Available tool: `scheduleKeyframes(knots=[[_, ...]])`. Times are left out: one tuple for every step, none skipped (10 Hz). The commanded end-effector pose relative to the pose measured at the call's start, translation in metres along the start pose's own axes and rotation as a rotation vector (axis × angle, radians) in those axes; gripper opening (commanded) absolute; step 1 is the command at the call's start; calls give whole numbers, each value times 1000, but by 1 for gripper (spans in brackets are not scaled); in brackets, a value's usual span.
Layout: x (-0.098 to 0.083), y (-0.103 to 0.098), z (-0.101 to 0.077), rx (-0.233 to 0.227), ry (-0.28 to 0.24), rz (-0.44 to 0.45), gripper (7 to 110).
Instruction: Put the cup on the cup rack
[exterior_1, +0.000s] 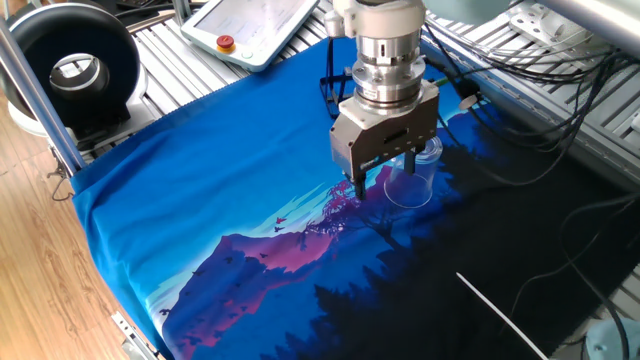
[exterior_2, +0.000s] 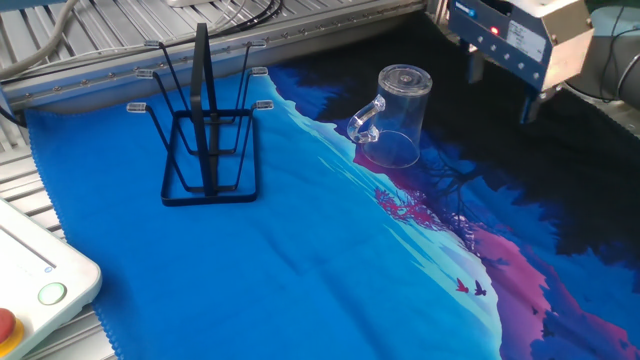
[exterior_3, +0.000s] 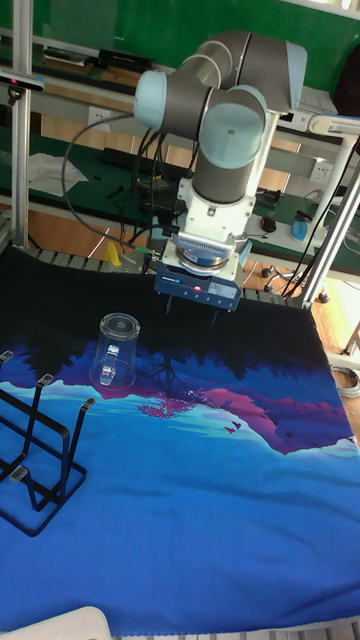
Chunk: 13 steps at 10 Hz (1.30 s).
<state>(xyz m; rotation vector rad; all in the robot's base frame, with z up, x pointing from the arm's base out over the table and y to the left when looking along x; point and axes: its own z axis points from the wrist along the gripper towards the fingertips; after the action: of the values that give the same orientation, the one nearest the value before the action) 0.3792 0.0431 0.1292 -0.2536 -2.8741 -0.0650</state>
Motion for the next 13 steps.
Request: scheduleKeyframes(knots=[[-11, 9, 7, -39, 16, 38, 7], [-10, 11, 9, -48, 32, 37, 7], [-11, 9, 11, -28, 37, 60, 7], [-3, 7, 9, -24, 63, 72, 7], [5, 5, 6, -21, 81, 74, 7], [11, 2, 6, -13, 105, 79, 7], [18, -5, 7, 7, 141, 81, 7], [28, -14, 7, 45, 195, 72, 7], [37, -23, 7, 79, 251, 59, 7], [41, -29, 7, 104, 282, 49, 7], [36, -42, 8, 154, 271, 36, 7], [27, -64, 8, 231, 242, 15, 7], [22, -77, 11, 259, 235, -8, 7]])
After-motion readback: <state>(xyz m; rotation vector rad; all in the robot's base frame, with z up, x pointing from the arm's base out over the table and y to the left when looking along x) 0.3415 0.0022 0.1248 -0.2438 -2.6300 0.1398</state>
